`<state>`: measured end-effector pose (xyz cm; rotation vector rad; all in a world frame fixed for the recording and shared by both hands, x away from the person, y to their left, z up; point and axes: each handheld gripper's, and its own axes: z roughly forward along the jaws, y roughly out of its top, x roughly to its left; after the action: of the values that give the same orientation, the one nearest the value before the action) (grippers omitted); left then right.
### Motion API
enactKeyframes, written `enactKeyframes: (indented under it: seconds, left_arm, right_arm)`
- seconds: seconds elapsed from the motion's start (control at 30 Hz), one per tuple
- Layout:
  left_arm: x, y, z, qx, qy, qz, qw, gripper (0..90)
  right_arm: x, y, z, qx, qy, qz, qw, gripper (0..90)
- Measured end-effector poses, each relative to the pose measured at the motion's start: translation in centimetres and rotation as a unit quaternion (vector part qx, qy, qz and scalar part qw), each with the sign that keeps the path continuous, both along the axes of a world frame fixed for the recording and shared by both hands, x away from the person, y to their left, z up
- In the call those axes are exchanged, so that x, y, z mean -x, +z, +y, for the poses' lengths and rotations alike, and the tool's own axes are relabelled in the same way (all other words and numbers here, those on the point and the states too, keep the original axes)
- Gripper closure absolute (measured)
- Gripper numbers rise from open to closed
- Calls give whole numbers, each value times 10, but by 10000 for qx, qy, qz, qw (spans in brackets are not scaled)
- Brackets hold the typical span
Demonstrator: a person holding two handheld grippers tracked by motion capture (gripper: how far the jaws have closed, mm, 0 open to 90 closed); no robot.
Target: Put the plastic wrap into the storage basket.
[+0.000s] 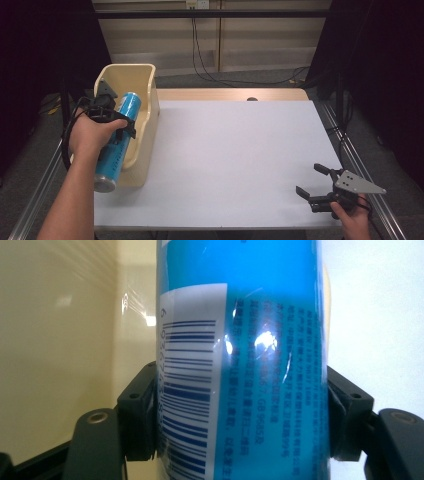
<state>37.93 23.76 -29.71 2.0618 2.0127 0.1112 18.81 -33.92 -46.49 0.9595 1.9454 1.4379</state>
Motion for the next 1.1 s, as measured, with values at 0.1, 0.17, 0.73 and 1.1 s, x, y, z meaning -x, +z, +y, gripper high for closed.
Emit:
enactKeyframes:
  seconds: [0.1, 0.17, 0.73, 1.1]
  left_arm:
    - [0, -1, 0, 9, 37, 27, 10000, 317]
    - [-1, -2, 0, 14, 65, 49, 10000, 317]
    - [-5, 0, -4, -144, 75, 56, 9999, 312]
    - [-4, 42, -11, 190, -108, -502, 9985, 268]
  right_arm:
    - [0, 0, -1, -16, -22, 2, 10000, 3]
    - [0, 0, 0, -8, -16, -2, 10000, 3]
    - [0, 0, -1, 16, 18, -12, 10000, 3]
    - [0, 1, -1, 11, 6, -16, 10000, 3]
